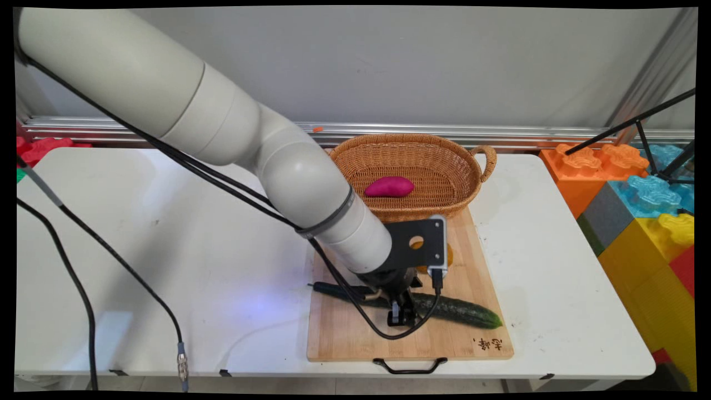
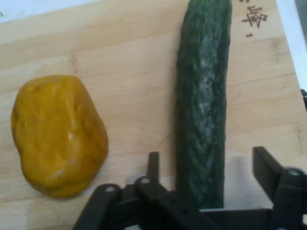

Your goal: Place the picked object on the cutting board

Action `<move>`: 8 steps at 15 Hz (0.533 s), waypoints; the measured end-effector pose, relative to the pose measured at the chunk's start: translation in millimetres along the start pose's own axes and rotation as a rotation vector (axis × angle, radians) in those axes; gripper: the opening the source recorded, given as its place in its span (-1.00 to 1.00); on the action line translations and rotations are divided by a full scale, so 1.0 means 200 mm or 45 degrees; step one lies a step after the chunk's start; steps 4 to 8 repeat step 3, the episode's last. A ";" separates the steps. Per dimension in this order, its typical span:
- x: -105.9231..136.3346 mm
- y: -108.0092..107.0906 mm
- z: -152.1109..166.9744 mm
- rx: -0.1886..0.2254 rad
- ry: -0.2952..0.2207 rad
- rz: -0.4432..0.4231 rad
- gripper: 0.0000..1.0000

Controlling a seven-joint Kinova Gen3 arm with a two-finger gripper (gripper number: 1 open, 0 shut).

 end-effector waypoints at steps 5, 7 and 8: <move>-0.01 0.01 0.01 -0.003 -0.002 0.000 1.00; -0.01 0.01 0.01 -0.003 -0.002 0.000 1.00; -0.01 0.01 0.01 -0.003 -0.002 0.000 1.00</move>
